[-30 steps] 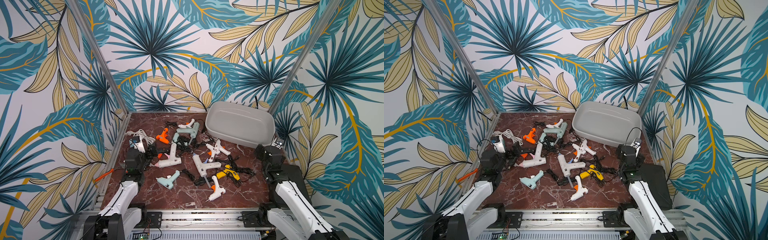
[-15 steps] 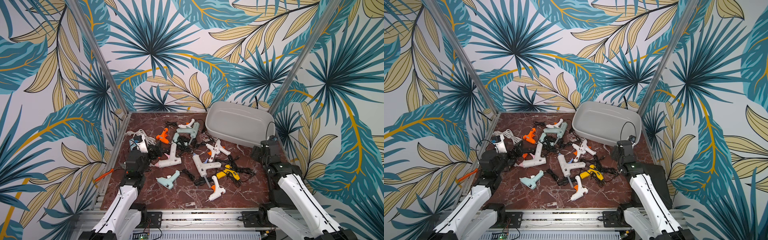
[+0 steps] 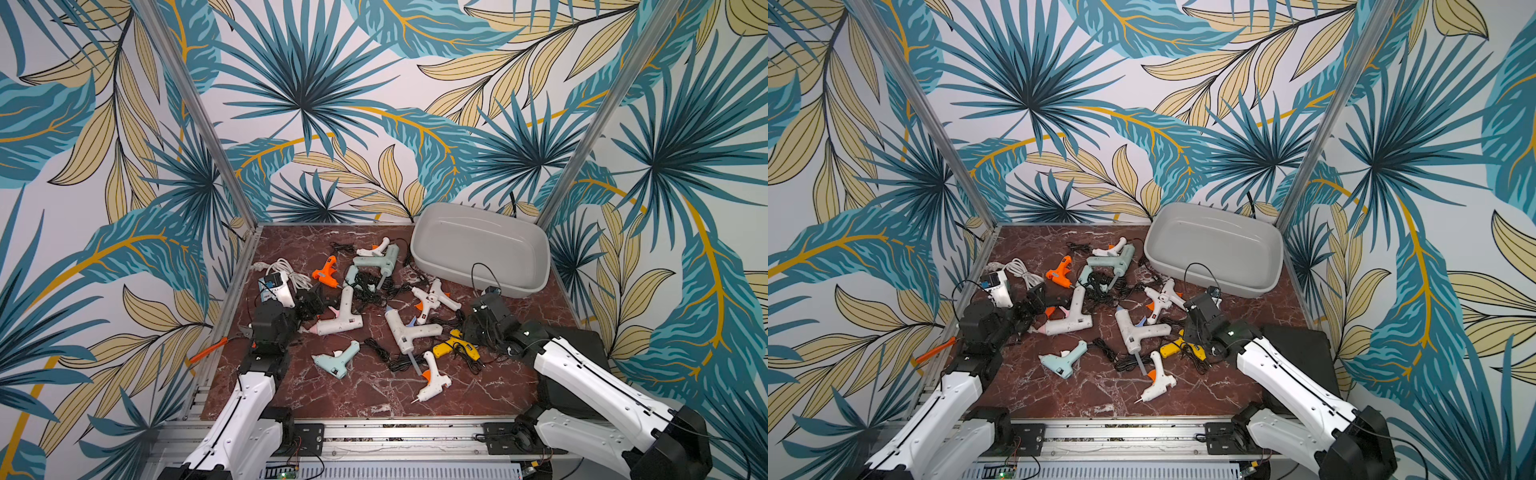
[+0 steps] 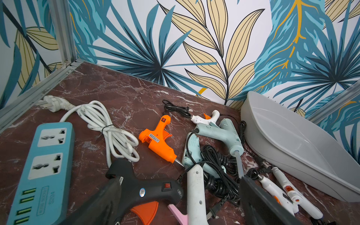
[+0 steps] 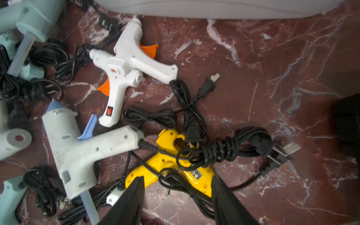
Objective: Put the hot melt glue gun into the storage box
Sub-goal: Pick up the hot melt adhesive gun from the center of the board.
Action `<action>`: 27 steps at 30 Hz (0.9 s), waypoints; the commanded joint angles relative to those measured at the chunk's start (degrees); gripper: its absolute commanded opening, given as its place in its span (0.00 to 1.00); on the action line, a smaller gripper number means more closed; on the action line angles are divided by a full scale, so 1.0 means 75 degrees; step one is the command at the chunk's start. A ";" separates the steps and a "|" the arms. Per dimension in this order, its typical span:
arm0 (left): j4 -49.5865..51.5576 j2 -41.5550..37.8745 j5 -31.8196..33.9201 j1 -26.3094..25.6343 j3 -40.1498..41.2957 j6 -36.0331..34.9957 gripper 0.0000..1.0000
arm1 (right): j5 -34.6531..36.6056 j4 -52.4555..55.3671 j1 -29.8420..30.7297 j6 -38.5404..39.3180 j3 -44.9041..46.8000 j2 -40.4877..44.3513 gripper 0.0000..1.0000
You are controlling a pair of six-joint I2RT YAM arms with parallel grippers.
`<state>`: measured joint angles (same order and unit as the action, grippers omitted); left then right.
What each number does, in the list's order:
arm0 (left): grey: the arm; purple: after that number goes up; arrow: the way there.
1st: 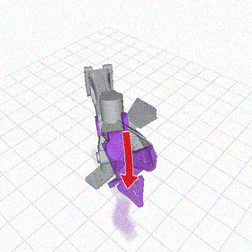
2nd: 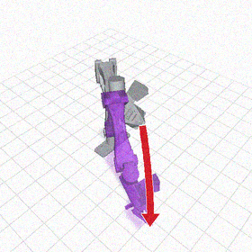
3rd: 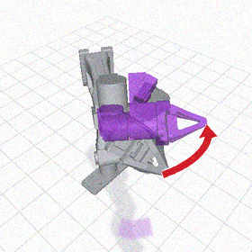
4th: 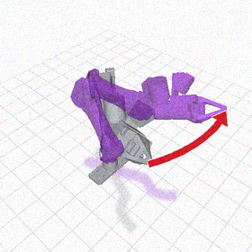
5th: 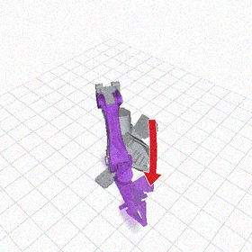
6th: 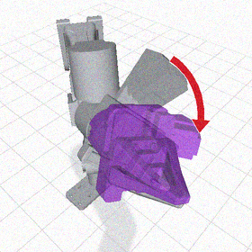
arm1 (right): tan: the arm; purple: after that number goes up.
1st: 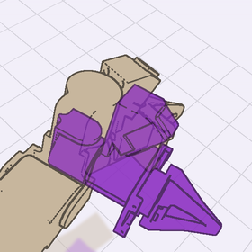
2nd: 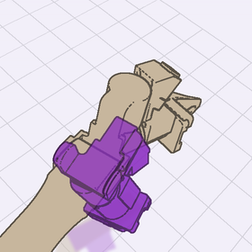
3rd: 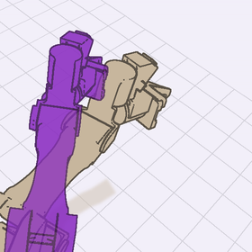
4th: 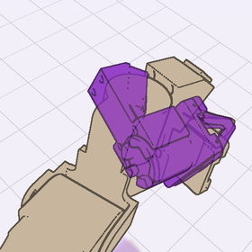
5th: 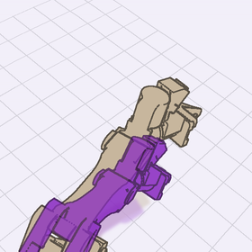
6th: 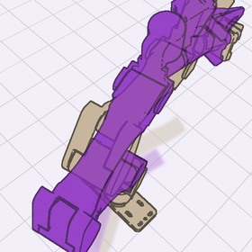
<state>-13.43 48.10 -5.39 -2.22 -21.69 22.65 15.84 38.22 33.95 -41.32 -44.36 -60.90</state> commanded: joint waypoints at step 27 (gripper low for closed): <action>0.0302 -0.0053 0.0373 -0.0013 -0.0301 0.0612 1.00 | -0.1218 -0.1340 0.2270 -0.0968 0.0007 -0.2449 0.49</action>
<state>-11.22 48.10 -3.38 -2.22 -21.78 27.07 7.40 28.88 50.70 -47.44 -44.60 -78.78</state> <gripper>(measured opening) 0.999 0.488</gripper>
